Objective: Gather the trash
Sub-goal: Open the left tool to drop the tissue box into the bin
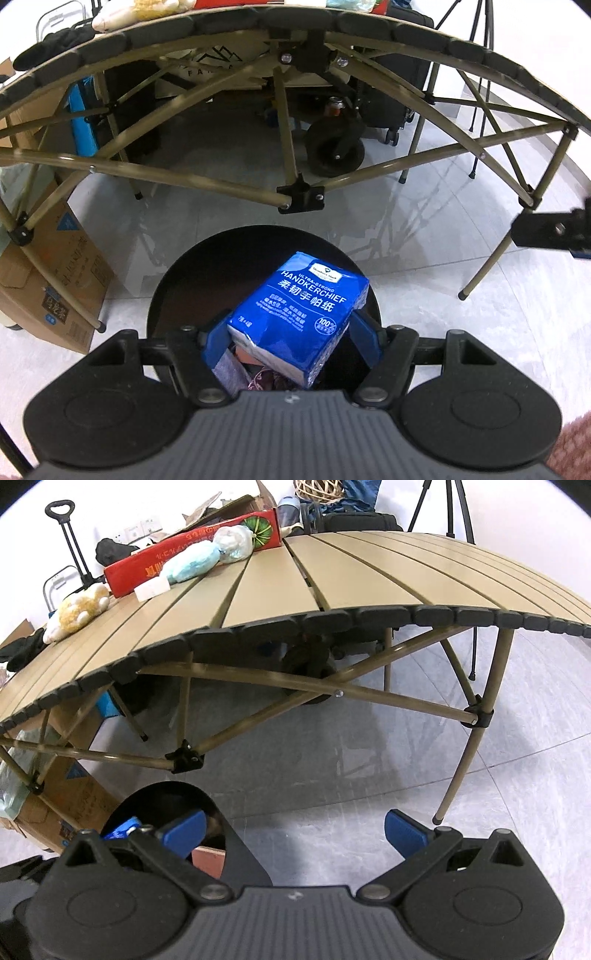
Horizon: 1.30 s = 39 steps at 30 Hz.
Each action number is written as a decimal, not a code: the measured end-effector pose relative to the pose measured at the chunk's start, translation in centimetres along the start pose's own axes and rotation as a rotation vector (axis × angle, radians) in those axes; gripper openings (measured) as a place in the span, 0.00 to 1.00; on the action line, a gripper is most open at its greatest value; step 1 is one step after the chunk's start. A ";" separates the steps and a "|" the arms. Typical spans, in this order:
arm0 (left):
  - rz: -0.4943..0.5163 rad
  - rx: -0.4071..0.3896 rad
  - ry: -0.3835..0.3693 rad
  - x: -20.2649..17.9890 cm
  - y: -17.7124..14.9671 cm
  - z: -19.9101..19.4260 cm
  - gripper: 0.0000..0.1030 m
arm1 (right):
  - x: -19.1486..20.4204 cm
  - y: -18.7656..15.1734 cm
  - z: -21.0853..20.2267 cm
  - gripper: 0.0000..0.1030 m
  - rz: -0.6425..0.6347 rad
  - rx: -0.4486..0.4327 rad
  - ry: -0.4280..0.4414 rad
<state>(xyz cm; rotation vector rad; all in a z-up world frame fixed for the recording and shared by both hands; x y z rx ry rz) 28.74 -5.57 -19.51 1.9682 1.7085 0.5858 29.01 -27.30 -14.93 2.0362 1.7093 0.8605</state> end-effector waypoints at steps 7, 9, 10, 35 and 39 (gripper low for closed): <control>0.001 0.007 0.012 -0.1 -0.1 0.5 0.67 | 0.3 -0.1 0.7 1.00 0.010 0.011 -0.007; -0.005 0.012 0.016 0.3 -0.3 0.6 0.67 | 0.5 -0.1 1.0 1.00 0.005 0.017 -0.007; -0.011 0.013 0.018 0.5 -0.4 0.6 0.67 | 0.7 -0.2 1.0 1.00 0.004 0.019 -0.007; -0.182 0.056 -0.018 3.2 -0.5 0.6 1.00 | 1.0 -0.5 1.7 1.00 -0.010 0.048 -0.013; -0.183 0.063 -0.020 3.1 -0.5 0.7 1.00 | 1.0 -0.6 1.8 1.00 -0.012 0.052 -0.015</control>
Point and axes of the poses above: each gripper's, at about its wrist camera, not at the fingertips, and z roughly the way its jaws point, x to its left, y to its top, the point moved 2 cm from there along z, roughly the way its jaws point, and after that the axes turned 5 degrees about z, right-handed, at the moved point
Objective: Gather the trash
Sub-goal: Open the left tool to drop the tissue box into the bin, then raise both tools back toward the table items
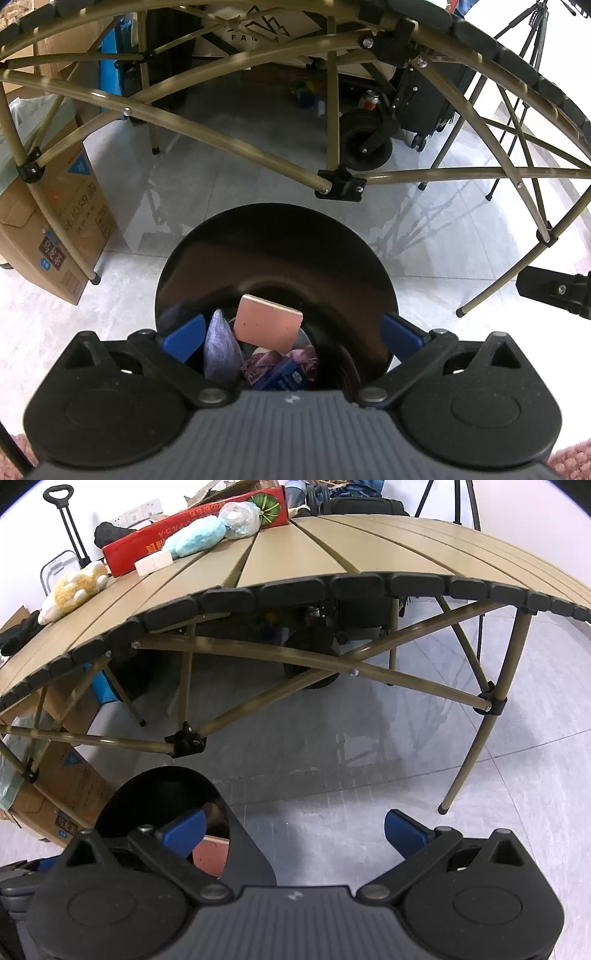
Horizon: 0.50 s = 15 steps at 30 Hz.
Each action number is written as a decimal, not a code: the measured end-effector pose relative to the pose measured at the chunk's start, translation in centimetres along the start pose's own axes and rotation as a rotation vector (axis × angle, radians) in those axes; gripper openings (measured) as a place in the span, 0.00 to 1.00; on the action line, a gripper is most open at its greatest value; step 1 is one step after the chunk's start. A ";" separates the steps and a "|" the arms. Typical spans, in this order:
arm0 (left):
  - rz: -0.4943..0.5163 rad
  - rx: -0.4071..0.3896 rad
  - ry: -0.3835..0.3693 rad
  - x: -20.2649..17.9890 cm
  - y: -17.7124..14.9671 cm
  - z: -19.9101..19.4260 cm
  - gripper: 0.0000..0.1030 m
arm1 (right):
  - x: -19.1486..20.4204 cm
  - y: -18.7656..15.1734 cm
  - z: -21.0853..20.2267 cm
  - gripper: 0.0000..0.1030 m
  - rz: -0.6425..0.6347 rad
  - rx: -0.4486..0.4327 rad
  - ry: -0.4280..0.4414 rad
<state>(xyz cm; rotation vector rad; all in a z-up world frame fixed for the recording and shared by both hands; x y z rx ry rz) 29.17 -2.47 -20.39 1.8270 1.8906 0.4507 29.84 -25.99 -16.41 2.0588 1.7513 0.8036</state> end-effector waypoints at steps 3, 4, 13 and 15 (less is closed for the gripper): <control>0.000 0.001 0.007 0.0 0.0 0.0 1.00 | 0.0 0.0 0.0 1.00 0.000 0.000 0.001; 0.000 -0.001 0.009 0.0 0.0 0.0 1.00 | 0.0 0.0 0.0 1.00 0.000 0.000 0.000; 0.006 -0.011 0.027 -0.1 0.0 -0.2 1.00 | 0.1 -0.1 0.0 1.00 -0.004 0.002 0.003; 0.004 -0.021 0.028 -0.1 0.0 -0.5 1.00 | 0.2 -0.1 0.0 1.00 -0.004 0.001 0.003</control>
Point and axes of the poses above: each gripper's, at about its wrist camera, not at the fingertips, and z roughly the way its jaws point, x to its left, y to its top, the point moved 2 cm from there along z, roughly the way its jaws point, and after that the axes turned 5 degrees about z, right-handed, at the moved point
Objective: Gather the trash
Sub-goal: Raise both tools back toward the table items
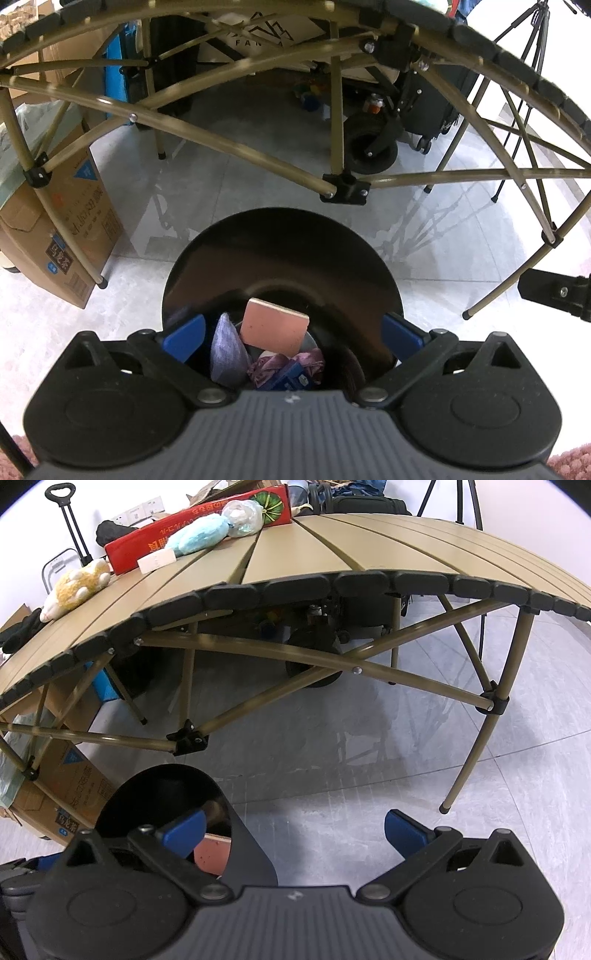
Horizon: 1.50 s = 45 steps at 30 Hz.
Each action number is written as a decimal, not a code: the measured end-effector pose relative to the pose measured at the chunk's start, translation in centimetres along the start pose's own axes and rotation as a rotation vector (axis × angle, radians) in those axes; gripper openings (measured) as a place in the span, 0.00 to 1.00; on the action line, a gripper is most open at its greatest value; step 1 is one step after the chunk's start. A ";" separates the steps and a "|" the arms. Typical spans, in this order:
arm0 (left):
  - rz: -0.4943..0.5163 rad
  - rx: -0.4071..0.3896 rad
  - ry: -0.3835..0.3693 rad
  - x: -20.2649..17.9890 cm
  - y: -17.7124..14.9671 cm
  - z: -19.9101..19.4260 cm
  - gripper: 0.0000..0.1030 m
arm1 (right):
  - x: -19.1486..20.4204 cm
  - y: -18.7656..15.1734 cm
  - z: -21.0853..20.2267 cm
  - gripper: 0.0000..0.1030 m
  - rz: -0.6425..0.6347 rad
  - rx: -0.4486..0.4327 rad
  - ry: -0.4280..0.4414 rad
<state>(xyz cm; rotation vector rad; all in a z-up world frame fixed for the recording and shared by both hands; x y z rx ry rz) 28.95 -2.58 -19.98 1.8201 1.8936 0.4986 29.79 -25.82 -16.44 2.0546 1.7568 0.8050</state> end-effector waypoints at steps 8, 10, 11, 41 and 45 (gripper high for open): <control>-0.009 -0.126 0.029 0.2 0.7 -3.3 1.00 | 1.0 0.0 -2.3 1.00 -0.014 -0.076 0.069; -0.013 -0.158 0.034 0.3 1.0 -4.2 1.00 | 1.1 0.0 -3.3 1.00 -0.007 -0.113 0.103; -0.012 -0.176 0.039 0.3 1.1 -4.8 1.00 | 1.2 0.1 -3.8 1.00 -0.005 -0.132 0.118; -0.018 -0.559 0.115 3.0 8.2 -13.5 1.00 | 6.3 4.2 -10.9 1.00 -0.190 -0.649 0.210; -0.029 -0.571 0.136 3.8 10.2 -13.2 1.00 | 7.8 5.4 -9.9 1.00 -0.212 -0.670 0.204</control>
Point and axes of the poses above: each gripper's, at about its wrist camera, not at the fingertips, and z roughly the way its jaws point, x to its left, y to its top, the point moved 2 cm from there along z, roughly the way its jaws point, and after that the axes turned 5 degrees about z, right-handed, at the moved point
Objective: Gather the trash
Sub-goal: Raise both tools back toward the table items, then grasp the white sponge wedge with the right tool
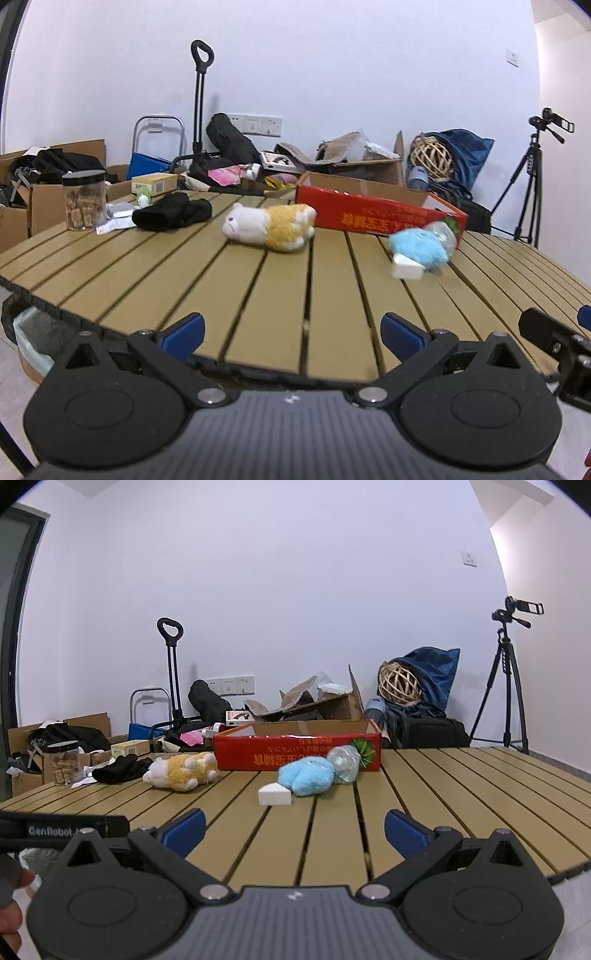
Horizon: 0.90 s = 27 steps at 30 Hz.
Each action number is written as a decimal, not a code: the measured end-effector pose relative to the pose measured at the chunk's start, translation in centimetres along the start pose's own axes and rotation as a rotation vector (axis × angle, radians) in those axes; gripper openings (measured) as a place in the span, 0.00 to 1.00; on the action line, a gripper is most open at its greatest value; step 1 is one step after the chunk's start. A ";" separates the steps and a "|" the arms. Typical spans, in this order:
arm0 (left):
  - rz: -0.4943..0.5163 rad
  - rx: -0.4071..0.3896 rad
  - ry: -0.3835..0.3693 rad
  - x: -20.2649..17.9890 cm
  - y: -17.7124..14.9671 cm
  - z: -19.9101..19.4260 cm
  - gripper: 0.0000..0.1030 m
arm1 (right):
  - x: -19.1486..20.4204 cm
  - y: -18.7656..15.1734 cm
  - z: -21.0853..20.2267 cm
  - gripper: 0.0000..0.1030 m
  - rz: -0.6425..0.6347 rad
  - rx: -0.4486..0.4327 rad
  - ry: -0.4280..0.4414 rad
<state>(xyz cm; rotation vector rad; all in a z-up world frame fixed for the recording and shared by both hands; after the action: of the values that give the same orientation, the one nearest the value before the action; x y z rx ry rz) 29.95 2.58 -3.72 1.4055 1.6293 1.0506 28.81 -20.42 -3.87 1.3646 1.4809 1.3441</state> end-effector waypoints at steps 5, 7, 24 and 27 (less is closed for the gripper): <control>-0.016 0.011 0.014 1.1 1.1 1.8 1.00 | 1.2 0.4 3.4 1.00 -0.032 -0.013 -0.024; -0.025 0.013 0.024 1.5 1.5 2.5 1.00 | 1.5 0.4 4.8 1.00 -0.027 0.006 -0.035; -0.040 0.041 0.069 4.4 3.8 7.0 1.00 | 4.0 1.8 16.2 0.85 -0.005 0.176 -0.039; -0.039 0.061 0.064 4.4 3.8 7.9 1.00 | 4.0 2.0 18.0 0.85 0.006 0.246 -0.061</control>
<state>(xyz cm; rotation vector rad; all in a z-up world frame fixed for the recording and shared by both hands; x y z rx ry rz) 38.01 8.19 -3.43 1.3869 1.7415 1.0404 45.62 -12.73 -5.14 1.5493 1.6425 1.1415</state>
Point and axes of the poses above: each gripper's, at about its wrist camera, not at the fingertips, and z roughly the way its jaws point, x to its left, y to its top, the point moved 2 cm from there along z, roughly the way its jaws point, and after that the axes turned 5 degrees about z, right-handed, at the moved point
